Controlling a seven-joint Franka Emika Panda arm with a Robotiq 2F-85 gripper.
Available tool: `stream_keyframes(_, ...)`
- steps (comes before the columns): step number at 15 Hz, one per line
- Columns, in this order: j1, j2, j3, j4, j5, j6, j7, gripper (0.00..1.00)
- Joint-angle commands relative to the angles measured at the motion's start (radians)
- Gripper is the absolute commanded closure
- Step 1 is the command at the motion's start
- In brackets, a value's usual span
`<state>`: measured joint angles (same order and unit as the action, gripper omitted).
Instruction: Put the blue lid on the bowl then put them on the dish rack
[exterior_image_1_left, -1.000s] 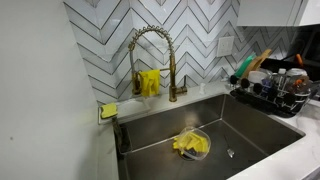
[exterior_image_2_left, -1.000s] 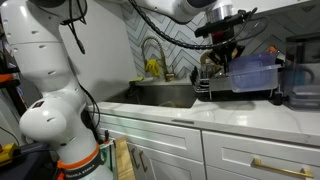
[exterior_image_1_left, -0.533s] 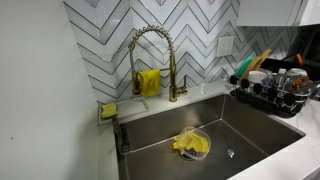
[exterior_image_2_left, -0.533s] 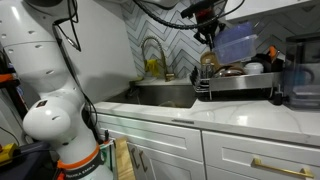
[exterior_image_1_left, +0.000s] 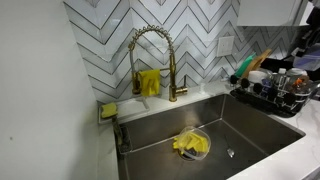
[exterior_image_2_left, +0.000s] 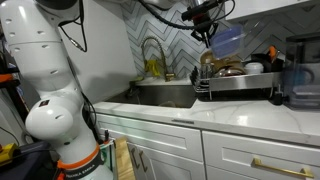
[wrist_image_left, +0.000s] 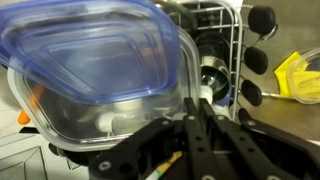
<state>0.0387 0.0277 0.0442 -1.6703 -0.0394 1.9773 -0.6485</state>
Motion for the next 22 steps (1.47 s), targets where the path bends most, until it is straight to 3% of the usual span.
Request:
stream_keyframes(1, -0.003, 0.015, 0.001, 0.011, 0.014, 0.021, -0.004, 0.92)
stream_keyframes(4, -0.006, 0.037, 0.002, 0.027, 0.022, 0.035, -0.006, 0.92)
stream_keyframes(5, -0.006, 0.038, 0.002, 0.028, 0.022, 0.035, -0.006, 0.98)
stream_keyframes(10, -0.017, 0.089, 0.007, 0.054, 0.178, 0.024, -0.071, 0.98)
stream_keyframes(15, -0.029, 0.124, 0.008, 0.083, 0.198, 0.078, -0.12, 0.98)
stream_keyframes(22, -0.049, 0.182, 0.025, 0.119, 0.322, 0.061, -0.182, 0.98)
